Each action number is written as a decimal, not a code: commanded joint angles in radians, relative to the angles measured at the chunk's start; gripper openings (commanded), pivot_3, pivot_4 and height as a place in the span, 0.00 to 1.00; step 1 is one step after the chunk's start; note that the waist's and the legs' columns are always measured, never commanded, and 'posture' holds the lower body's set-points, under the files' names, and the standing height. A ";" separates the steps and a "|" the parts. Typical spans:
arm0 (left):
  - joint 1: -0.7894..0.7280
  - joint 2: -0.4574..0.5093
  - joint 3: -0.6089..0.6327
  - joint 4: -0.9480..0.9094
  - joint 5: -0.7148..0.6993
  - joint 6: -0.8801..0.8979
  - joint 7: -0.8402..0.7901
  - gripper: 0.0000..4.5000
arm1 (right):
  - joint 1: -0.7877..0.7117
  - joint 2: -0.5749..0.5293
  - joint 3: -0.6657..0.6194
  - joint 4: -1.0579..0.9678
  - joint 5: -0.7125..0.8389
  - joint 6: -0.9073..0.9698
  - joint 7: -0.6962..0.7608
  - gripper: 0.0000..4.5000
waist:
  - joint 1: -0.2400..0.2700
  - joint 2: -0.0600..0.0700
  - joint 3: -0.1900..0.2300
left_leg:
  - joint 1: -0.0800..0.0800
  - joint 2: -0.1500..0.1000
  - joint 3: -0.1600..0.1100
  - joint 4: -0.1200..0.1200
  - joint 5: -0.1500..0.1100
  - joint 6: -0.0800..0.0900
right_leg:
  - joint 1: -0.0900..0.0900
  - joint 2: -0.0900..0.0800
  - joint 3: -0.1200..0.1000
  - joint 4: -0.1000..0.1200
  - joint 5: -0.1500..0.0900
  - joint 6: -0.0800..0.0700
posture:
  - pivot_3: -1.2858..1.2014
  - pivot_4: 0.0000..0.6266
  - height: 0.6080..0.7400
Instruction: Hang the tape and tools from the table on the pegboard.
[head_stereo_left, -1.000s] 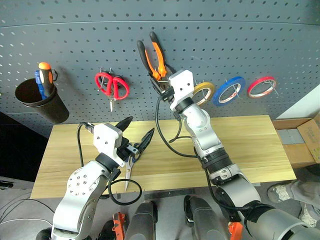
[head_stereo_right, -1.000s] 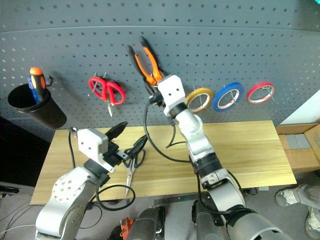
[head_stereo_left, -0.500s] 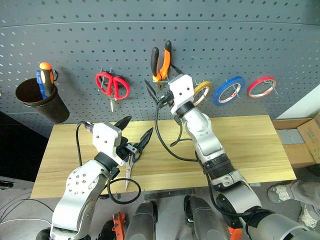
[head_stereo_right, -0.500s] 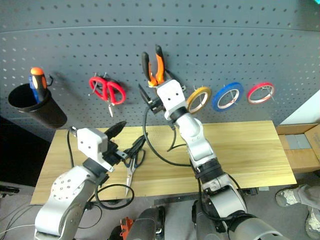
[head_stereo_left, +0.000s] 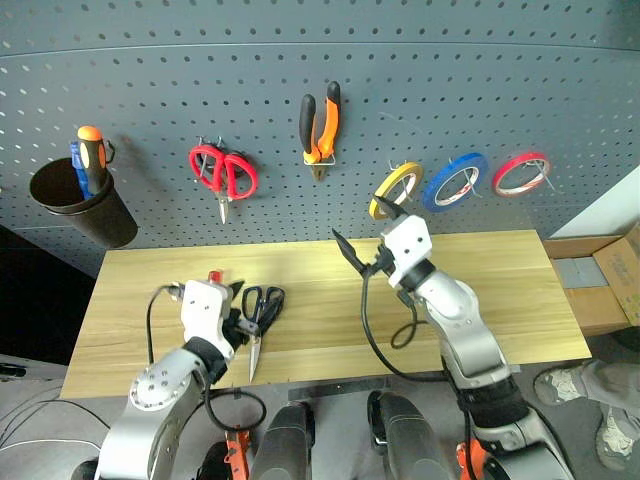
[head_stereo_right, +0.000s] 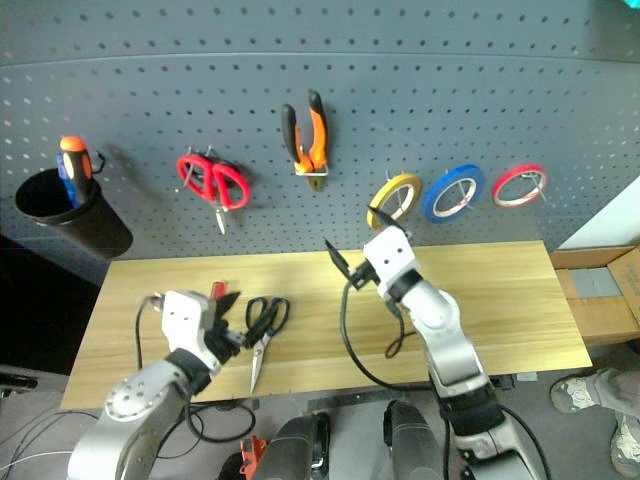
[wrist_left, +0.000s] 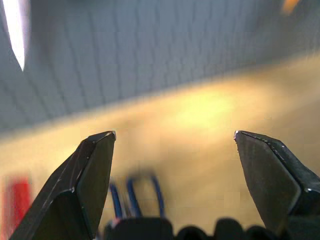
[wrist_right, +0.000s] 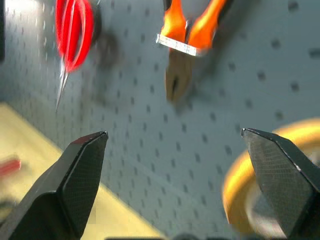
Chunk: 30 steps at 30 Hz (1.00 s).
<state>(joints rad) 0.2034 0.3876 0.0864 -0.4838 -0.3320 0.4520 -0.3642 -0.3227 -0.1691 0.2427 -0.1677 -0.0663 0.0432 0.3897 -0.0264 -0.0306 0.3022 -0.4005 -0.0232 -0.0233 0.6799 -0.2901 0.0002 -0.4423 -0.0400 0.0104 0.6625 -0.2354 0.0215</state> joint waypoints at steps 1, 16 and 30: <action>0.025 -0.021 0.004 0.009 0.014 0.012 0.029 0.91 | 0.070 -0.035 0.056 -0.092 0.034 0.037 0.084 0.99 | 0.000 0.000 0.000 | 0.000 0.000 0.000 0.000 0.000 0.000 | 0.000 0.000 0.000 0.000 0.000 0.000 | 0.53 0.44 1.00; -0.088 -0.179 -0.067 -0.031 0.101 0.400 0.327 0.91 | 0.195 -0.223 0.200 -0.014 0.079 0.184 0.398 0.99 | 0.004 -0.004 -0.004 | 0.002 0.000 -0.002 0.002 0.000 0.000 | 0.003 0.000 -0.003 0.001 0.000 0.000 | 0.53 0.43 1.00; -0.161 -0.213 -0.028 0.051 0.131 0.533 0.378 0.91 | 0.061 -0.098 0.088 -0.031 0.165 0.107 0.343 0.99 | 0.017 -0.005 -0.005 | 0.002 0.000 -0.003 0.002 0.001 -0.002 | 0.003 0.000 -0.003 0.001 0.001 0.000 | 0.53 0.44 1.00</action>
<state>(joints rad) 0.0582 0.1884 0.0555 -0.4323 -0.2077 0.9782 0.0098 -0.2371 -0.2759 0.3482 -0.1552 0.0827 0.1611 0.7399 -0.0099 -0.0358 0.2973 -0.3988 -0.0230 -0.0262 0.6815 -0.2888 -0.0020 -0.4393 -0.0397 0.0074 0.6641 -0.2348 0.0215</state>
